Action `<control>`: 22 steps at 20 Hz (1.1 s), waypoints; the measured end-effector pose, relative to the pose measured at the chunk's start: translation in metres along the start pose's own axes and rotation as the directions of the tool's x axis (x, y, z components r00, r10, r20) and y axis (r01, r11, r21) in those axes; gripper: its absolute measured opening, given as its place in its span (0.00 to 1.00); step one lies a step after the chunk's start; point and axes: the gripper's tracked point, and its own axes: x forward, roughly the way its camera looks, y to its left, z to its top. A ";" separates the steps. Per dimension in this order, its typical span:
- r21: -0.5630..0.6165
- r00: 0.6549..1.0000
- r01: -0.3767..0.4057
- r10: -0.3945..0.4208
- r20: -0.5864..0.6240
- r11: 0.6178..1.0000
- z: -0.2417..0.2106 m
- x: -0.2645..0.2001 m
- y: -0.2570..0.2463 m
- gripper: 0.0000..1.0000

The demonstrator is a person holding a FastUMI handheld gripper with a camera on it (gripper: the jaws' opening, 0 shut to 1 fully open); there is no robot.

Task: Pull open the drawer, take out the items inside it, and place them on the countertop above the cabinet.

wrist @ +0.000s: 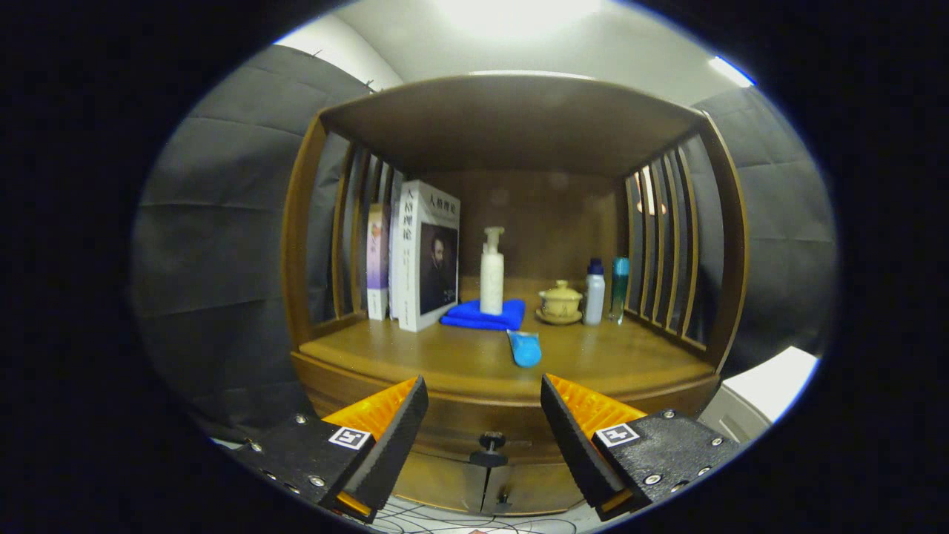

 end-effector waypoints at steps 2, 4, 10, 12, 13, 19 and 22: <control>-0.037 1.000 0.021 -0.021 -0.004 0.999 0.026 -0.009 -0.003 0.94; -0.045 1.000 0.009 -0.010 -0.013 0.999 0.046 -0.015 0.005 0.95; -0.017 0.999 0.046 -0.046 0.011 0.999 0.098 -0.025 -0.001 0.96; -0.001 0.998 0.053 -0.053 0.016 0.999 0.106 -0.025 -0.004 0.96; -0.011 0.998 0.061 -0.061 0.020 0.998 0.107 -0.025 -0.008 0.95; -0.023 0.991 0.135 -0.135 0.004 0.991 0.093 -0.022 -0.024 0.96; -0.006 0.987 0.163 -0.163 0.010 0.987 0.091 -0.021 -0.033 0.96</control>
